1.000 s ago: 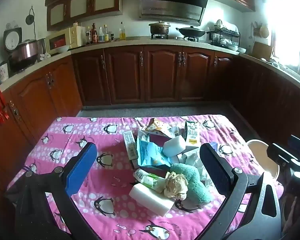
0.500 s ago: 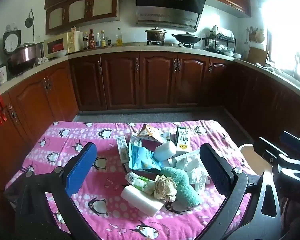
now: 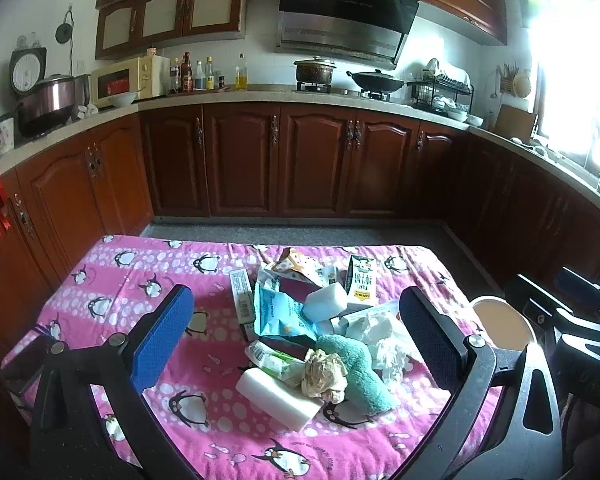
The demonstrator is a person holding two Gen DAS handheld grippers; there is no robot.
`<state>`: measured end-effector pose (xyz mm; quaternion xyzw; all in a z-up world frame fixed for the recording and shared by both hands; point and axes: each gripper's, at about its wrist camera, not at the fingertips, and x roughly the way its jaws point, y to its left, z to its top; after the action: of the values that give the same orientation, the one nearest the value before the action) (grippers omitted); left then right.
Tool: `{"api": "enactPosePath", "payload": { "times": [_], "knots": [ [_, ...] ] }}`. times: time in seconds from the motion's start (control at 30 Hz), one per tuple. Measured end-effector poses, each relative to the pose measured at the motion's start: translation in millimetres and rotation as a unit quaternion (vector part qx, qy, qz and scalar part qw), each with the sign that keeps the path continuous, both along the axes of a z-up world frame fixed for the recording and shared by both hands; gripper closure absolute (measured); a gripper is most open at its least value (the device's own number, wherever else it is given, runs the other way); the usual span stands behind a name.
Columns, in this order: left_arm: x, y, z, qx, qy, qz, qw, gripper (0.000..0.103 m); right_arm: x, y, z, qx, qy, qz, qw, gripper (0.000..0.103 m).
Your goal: Collect trash
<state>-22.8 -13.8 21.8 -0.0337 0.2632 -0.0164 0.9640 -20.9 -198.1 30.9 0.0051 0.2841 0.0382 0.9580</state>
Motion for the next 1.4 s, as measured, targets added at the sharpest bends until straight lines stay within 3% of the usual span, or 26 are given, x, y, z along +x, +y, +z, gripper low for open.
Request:
{"api": "enactPosePath", "payload": {
  "times": [1.4],
  "knots": [
    [1.9,-0.9,-5.8,-0.008,0.008,-0.003,0.9999,0.001,0.1,-4.3,-2.2,0.001,0.008,-0.007,1.0,0.008]
  ]
}}
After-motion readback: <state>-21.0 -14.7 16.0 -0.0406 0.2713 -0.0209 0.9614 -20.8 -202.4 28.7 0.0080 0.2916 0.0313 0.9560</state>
